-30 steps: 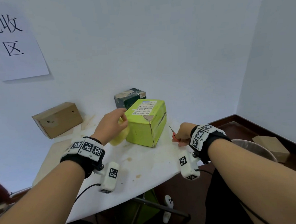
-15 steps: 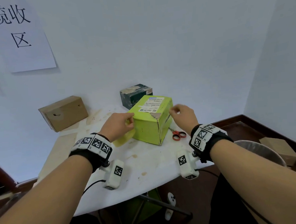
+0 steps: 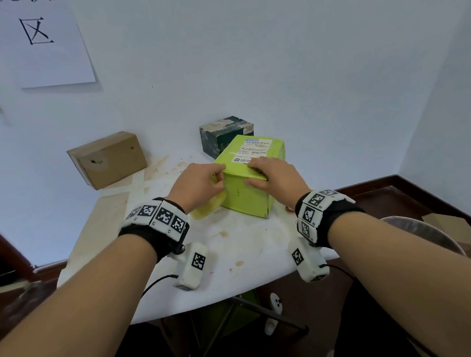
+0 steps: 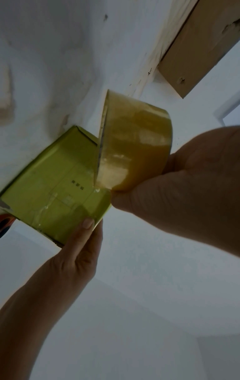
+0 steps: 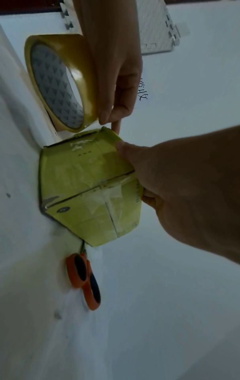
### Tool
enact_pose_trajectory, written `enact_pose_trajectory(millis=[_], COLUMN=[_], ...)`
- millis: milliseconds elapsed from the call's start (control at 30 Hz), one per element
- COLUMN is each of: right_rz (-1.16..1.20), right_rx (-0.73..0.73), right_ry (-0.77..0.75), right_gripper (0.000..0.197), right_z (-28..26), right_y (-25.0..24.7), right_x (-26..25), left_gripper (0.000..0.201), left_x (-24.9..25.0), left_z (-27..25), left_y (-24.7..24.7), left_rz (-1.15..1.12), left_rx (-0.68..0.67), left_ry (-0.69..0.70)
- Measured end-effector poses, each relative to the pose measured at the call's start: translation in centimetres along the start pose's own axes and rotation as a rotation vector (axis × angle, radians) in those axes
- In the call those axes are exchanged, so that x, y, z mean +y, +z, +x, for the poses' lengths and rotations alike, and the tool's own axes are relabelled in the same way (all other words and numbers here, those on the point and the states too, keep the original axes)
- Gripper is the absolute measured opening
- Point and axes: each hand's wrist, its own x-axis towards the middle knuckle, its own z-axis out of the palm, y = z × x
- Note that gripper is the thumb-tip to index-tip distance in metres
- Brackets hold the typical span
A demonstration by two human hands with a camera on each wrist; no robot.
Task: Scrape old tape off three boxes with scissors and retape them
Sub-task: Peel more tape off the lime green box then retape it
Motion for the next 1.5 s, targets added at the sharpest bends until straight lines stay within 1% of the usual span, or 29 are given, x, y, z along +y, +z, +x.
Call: enact_pose_trajectory(millis=[233, 300, 433, 500, 567, 600, 700, 767, 833, 967, 1100, 1233, 1300, 1433, 1500], right_rz=[-0.021, -0.030, -0.125, -0.141, -0.120, -0.098, -0.041, -0.044, -0.049, -0.040, 0.056, 0.018, -0.007, -0.091, -0.115], right_rx=[-0.031, -0.052, -0.118, -0.152, -0.173, -0.163, -0.115, -0.105, -0.104, -0.125, -0.142, -0.241, -0.240, -0.192, -0.216], right_ry=[0.059, 0.046, -0.026, -0.039, -0.041, -0.041, -0.029, -0.022, -0.022, -0.061, -0.100, -0.169, -0.175, -0.163, -0.169], right_gripper=[0.049, 0.053, 0.071, 0.074, 0.069, 0.064, 0.047, 0.042, 0.040, 0.044, 0.054, 0.058, 0.058, 0.060, 0.061], right_z=[0.2, 0.0, -0.5, -0.6, -0.7, -0.9, -1.3, -1.3, -1.0, -1.1, -1.2, -0.6, -0.2, 0.0, 0.3], right_y=[1.0, 0.9, 0.9, 0.7, 0.3, 0.1, 0.1, 0.3, 0.1, -0.6, -1.3, -1.4, -1.3, -0.8, -0.5], right_x=[0.2, 0.2, 0.1, 0.2, 0.2, 0.1, -0.2, -0.3, -0.5, -0.6, -0.8, -1.4, -1.6, -2.8, -3.4], left_gripper=[0.006, 0.005, 0.006, 0.009, 0.008, 0.006, 0.008, 0.016, 0.015, 0.000, 0.012, 0.009, 0.010, 0.016, 0.016], left_x=[-0.2, -0.1, 0.4, 0.5, 0.5, 0.6, 0.6, 0.4, 0.2, -0.5, -1.4, -1.7, -1.7, -1.8, -1.7], left_z=[-0.2, -0.2, -0.5, -0.6, -0.6, -0.5, -0.5, -0.6, -0.7, -0.4, 0.6, 1.2, 1.3, 0.7, 0.3], left_y=[0.4, 0.4, 0.3, 0.2, 0.1, 0.1, 0.1, 0.0, -0.1, -0.4, -1.0, -1.4, -1.6, -2.3, -3.0], left_rz=[-0.071, -0.085, -0.063, -0.059, -0.068, -0.073, -0.068, -0.054, -0.020, 0.039, 0.089, 0.087, 0.064, -0.034, -0.076], left_rx=[0.020, 0.024, 0.019, 0.014, 0.014, 0.014, 0.007, -0.013, -0.040, -0.068, -0.099, -0.112, -0.114, -0.033, 0.004], left_ry=[-0.023, -0.038, -0.038, -0.038, -0.051, -0.057, -0.048, -0.027, -0.012, -0.012, -0.013, -0.044, -0.059, -0.163, -0.219])
